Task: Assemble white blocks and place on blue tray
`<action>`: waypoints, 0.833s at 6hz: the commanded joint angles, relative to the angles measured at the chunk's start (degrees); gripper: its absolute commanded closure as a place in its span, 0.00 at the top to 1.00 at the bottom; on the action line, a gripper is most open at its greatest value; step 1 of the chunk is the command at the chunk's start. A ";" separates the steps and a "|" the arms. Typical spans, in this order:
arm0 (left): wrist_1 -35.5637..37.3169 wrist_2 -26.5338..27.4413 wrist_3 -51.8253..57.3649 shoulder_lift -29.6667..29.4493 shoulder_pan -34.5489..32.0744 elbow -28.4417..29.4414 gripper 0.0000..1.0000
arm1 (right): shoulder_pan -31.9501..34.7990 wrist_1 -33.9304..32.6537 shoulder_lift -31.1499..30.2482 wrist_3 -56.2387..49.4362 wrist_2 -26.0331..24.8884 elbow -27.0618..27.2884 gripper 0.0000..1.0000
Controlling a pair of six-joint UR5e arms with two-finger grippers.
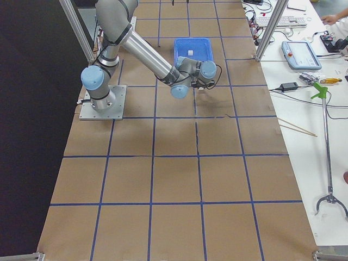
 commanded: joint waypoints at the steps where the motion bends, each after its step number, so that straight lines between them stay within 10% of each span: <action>1: -0.14 3.23 -21.56 2.14 6.09 -1.09 1.00 | 0.35 2.02 -4.58 0.72 0.39 -0.66 0.22; 5: 0.29 0.86 -45.28 4.69 12.80 -2.15 1.00 | 14.81 -5.90 -6.46 24.89 1.54 0.39 0.22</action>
